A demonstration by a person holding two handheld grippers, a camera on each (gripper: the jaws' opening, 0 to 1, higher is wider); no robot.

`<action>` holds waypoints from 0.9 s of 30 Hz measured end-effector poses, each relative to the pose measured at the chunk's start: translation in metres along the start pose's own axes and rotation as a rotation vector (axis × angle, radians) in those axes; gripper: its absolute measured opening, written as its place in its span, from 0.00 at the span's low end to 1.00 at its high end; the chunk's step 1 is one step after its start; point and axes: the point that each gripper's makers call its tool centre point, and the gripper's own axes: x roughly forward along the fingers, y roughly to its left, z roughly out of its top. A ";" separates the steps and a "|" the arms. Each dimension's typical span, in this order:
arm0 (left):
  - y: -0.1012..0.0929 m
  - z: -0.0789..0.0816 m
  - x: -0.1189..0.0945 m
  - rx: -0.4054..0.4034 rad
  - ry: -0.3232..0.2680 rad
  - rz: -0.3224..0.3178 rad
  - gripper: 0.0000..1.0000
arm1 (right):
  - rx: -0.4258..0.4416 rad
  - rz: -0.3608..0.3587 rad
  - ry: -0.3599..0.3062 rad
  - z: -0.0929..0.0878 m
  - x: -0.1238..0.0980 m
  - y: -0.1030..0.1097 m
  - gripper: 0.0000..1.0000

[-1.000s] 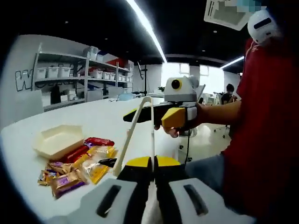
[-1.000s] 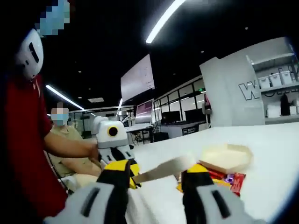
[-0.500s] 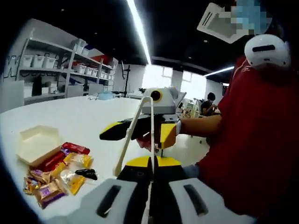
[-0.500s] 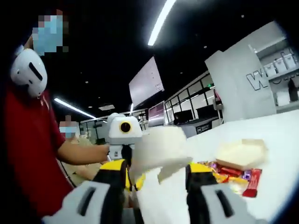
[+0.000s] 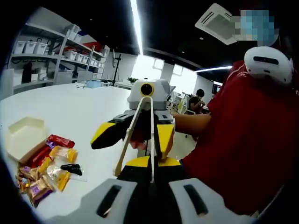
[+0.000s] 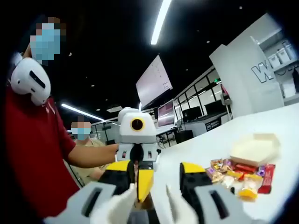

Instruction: Place the target food into the container with the food tongs after gripping and lifting it, then release it inside without dropping or visibly crushing the food.

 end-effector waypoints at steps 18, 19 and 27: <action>-0.005 0.004 -0.004 -0.009 0.003 -0.012 0.01 | -0.003 0.016 -0.023 0.005 0.000 0.005 0.32; -0.004 0.005 -0.003 -0.005 0.001 -0.009 0.01 | 0.005 0.014 -0.030 0.006 -0.001 0.005 0.31; -0.004 0.003 -0.001 -0.005 0.022 -0.014 0.01 | 0.003 0.014 -0.009 0.001 0.000 0.006 0.31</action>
